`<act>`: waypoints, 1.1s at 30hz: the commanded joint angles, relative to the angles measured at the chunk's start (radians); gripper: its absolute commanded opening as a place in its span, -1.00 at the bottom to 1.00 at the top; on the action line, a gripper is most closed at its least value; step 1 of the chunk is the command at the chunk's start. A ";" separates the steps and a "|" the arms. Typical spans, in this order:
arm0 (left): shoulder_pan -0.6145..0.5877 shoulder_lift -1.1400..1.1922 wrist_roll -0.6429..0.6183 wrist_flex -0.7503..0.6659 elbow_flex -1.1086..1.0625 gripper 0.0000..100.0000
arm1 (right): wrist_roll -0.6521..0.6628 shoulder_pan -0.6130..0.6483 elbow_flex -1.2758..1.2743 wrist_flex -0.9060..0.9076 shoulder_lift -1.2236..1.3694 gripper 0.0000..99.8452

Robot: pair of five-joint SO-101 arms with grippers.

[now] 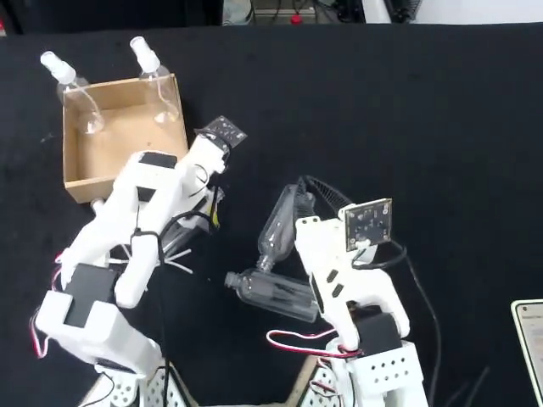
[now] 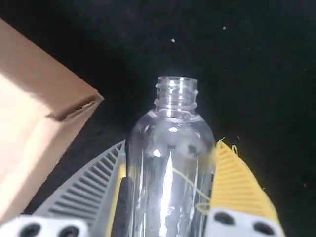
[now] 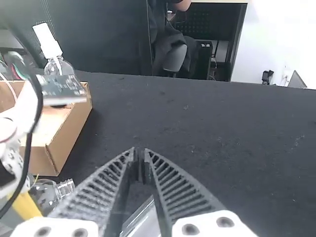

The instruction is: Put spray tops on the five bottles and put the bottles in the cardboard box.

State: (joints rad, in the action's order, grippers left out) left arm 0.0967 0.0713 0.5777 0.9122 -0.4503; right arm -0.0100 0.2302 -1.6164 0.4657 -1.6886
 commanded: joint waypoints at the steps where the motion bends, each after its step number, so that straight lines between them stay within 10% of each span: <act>1: 0.008 0.009 0.000 0.002 0.062 -0.47 | 0.002 -0.012 0.010 -0.026 0.001 -0.97; 18: 0.088 -0.061 -0.006 0.181 0.182 -0.82 | 0.003 -0.012 0.010 -0.026 0.001 -0.97; 33: -0.044 -0.407 -0.057 0.654 0.406 -0.83 | 0.008 0.008 0.010 -0.014 0.002 -0.97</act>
State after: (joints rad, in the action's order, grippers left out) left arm 0.1442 -0.2018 0.5317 1.4952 -0.0483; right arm -0.0100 0.2302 -1.6164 0.4657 -1.6886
